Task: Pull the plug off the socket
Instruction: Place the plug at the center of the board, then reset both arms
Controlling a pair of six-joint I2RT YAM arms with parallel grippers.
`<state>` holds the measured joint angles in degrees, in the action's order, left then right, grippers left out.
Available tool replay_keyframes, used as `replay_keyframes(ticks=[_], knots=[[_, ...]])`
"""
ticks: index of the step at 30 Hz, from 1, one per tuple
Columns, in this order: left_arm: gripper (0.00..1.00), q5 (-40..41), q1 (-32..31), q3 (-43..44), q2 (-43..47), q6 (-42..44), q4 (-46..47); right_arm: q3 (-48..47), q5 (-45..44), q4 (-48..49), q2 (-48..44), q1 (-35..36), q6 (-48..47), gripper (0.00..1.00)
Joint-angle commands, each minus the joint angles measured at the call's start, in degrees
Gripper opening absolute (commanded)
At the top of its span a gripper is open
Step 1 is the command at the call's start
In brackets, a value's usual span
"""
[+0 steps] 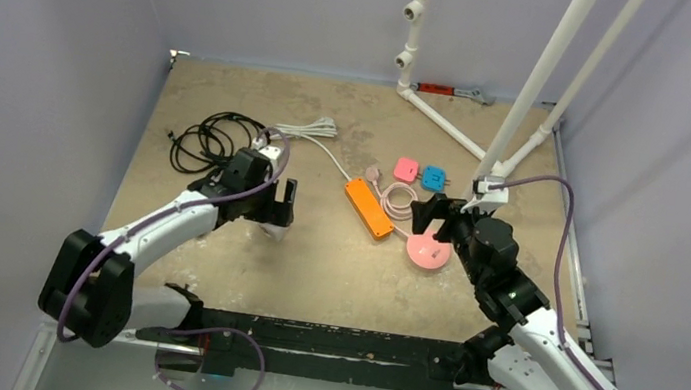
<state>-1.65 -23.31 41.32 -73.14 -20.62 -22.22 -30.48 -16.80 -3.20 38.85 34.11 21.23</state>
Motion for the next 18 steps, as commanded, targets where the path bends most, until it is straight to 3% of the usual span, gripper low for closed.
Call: replay_keyframes(ticks=[1, 11, 18], knots=[[0.94, 4.0, 0.2, 0.9, 8.0, -0.8, 1.8, -0.5, -3.3, -2.2, -2.2, -0.3, 1.4, 0.99], [1.0, 19.1, 1.5, 3.1, 26.3, 3.3, 1.3, -6.9, -13.1, -8.0, -1.8, -2.0, 2.0, 0.99], [0.99, 19.0, 1.5, 5.3, 30.5, 6.9, 2.0, -7.3, -17.6, 1.1, -9.8, -2.1, -6.9, 0.99]])
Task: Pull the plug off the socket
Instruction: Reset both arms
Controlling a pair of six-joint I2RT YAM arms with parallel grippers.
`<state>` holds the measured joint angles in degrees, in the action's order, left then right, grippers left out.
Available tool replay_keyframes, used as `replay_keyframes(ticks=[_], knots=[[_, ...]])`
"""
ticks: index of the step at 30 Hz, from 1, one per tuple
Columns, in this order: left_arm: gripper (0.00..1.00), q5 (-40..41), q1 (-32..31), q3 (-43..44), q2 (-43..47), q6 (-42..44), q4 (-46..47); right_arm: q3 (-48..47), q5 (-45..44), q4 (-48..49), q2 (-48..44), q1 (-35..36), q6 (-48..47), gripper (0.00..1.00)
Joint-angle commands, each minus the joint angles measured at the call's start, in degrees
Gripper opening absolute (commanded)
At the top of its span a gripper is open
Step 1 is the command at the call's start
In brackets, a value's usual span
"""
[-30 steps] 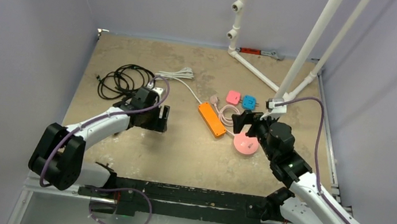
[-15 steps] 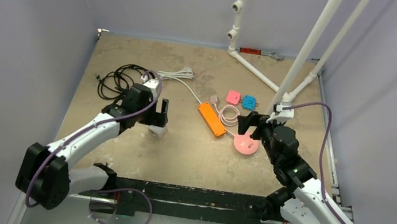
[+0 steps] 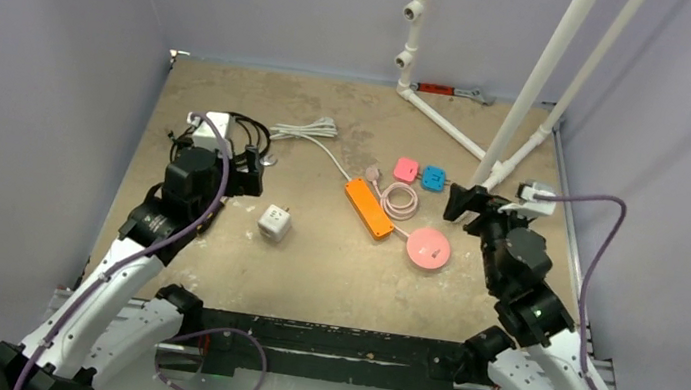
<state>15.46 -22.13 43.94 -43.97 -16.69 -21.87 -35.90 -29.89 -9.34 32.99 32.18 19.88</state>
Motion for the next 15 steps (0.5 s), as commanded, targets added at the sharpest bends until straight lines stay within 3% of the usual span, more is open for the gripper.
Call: replay_keyframes(ticks=[1, 7, 15], knots=[[0.99, 1.5, 0.3, 2.6, 2.2, 3.4, 2.0, -0.9, -4.9, 8.7, -5.4, -0.3, -6.5, 0.99], [0.99, 1.9, 0.3, 0.4, 9.4, 5.1, 3.2, 5.6, -6.6, 17.1, -10.2, -0.2, -10.6, 0.99], [0.99, 4.3, 0.3, 0.7, 10.6, 5.4, 2.6, 7.7, -6.1, 20.2, -12.2, -0.2, -12.3, 0.99]])
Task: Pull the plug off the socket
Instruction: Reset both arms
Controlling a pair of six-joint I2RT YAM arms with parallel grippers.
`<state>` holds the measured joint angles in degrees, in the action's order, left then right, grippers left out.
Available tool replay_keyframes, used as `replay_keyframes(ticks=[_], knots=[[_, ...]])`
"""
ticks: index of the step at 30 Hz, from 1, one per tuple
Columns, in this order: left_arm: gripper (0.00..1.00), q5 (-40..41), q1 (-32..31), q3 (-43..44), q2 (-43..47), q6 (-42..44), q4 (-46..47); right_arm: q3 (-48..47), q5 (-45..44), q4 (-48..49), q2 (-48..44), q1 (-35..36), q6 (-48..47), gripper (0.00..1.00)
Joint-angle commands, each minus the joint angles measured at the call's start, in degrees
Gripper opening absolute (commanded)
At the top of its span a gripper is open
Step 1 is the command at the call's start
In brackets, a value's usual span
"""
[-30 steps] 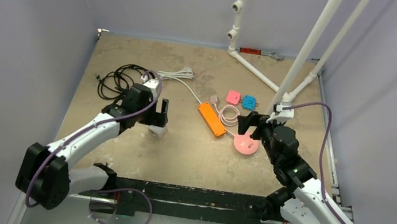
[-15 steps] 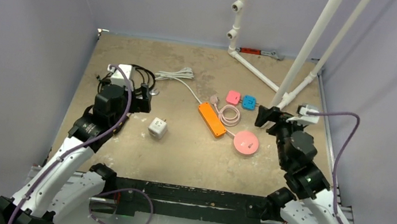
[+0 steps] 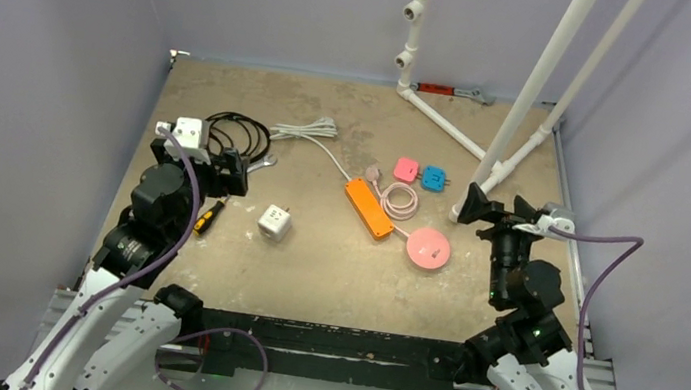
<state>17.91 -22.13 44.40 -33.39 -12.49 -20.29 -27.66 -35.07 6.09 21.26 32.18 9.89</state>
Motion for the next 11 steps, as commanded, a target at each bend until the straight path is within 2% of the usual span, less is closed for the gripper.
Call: replay_keyframes(ticks=[1, 11], knots=[[0.99, 2.1, 0.3, 0.2, 0.1, 1.2, 1.0, -0.6, -1.0, 4.6, -0.4, -0.1, -2.3, 0.99], [0.99, 1.8, 0.3, 0.0, -0.1, 0.9, 0.9, -0.9, -1.3, 4.0, -0.3, -0.1, -2.3, 0.99]])
